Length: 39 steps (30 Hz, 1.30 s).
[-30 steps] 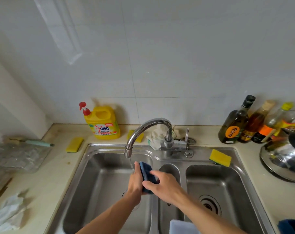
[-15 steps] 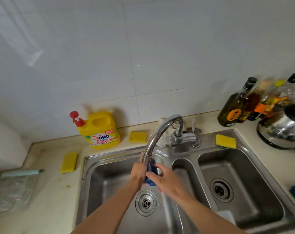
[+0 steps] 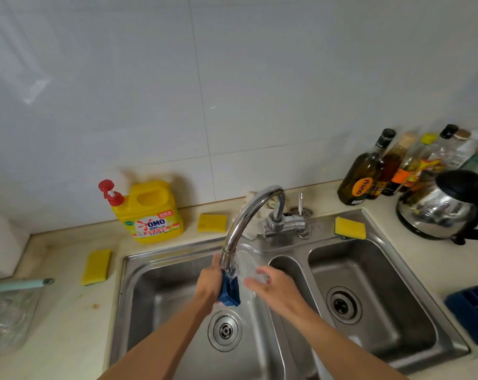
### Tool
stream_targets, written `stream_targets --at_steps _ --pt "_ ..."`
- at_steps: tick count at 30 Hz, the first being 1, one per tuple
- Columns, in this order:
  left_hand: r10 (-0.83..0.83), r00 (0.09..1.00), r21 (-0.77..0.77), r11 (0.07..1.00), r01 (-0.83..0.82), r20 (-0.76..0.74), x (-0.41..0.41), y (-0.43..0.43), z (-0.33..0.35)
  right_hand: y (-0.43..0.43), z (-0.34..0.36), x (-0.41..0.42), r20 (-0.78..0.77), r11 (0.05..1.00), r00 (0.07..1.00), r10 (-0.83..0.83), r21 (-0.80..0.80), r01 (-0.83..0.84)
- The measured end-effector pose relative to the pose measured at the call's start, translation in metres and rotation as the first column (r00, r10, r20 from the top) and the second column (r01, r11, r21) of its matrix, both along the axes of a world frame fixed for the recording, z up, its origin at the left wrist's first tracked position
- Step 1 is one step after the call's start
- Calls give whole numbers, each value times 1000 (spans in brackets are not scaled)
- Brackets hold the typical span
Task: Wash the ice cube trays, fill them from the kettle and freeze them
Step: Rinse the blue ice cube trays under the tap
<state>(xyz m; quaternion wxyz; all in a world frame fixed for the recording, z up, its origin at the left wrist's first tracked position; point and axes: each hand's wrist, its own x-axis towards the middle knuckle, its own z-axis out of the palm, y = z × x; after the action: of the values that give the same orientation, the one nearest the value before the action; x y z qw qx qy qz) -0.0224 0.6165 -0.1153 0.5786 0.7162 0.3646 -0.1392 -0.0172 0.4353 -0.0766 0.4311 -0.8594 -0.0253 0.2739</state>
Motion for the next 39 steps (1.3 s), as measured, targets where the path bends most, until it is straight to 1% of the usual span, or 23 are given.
stream_targets --at_steps 1,2,3,6,11,13,15,16,18,19,21,23,26,29,32,36,39 --pt "45 999 -69 997 -46 -13 -2 4 -2 -9 1 4 2 1000 1000 9 -21 -9" --pt "74 997 -106 991 -76 -23 -3 9 -4 -18 1 7 -3 999 1000 19 -38 -20" --pt "84 996 -106 991 -86 -27 -3 13 -5 -26 0 10 -10 998 1000 27 -52 -27" --pt "72 997 -93 993 -74 -21 3 14 -8 -47 -2 11 -23 993 999 30 -117 -33" --pt "9 1000 -150 989 -6 17 9 -1 -6 -72 -4 5 -33 979 996 85 -183 -89" --pt "2 999 -104 995 2 41 15 -2 2 -83 -6 2 -22 965 992 121 -232 -123" --pt "46 997 -37 998 -43 69 23 -1 12 -94 -8 0 7 933 985 174 -320 -163" --pt "38 997 10 999 -39 73 25 0 15 -100 -9 -2 18 915 980 196 -362 -176" --pt "-40 998 107 994 35 45 23 -2 14 -114 -12 -6 23 885 972 232 -420 -201" --pt "-63 998 118 991 59 29 19 -5 12 -121 -13 -9 23 869 967 255 -444 -219" --pt "-30 999 46 999 29 23 11 -12 5 -136 -18 -14 22 829 949 313 -494 -262" --pt "87 995 -70 994 -84 52 6 -16 -1 -152 -24 -21 20 796 931 364 -526 -300" --pt "228 972 -189 959 -213 61 3 -22 -7 -174 -35 -33 -20 748 902 430 -551 -369" --pt "318 947 -253 920 -298 40 -1 -30 -9 -191 -42 -44 -75 676 860 504 -586 -447" --pt "375 926 -307 886 -347 35 -3 -36 -12 -200 -49 -56 -112 621 839 532 -622 -477" --pt "410 911 -330 865 -379 28 -9 -46 -18 -209 -59 -71 -127 556 816 564 -672 -490" --pt "411 912 -339 859 -384 8 -13 -51 -24 -210 -63 -76 -125 535 811 572 -693 -484"
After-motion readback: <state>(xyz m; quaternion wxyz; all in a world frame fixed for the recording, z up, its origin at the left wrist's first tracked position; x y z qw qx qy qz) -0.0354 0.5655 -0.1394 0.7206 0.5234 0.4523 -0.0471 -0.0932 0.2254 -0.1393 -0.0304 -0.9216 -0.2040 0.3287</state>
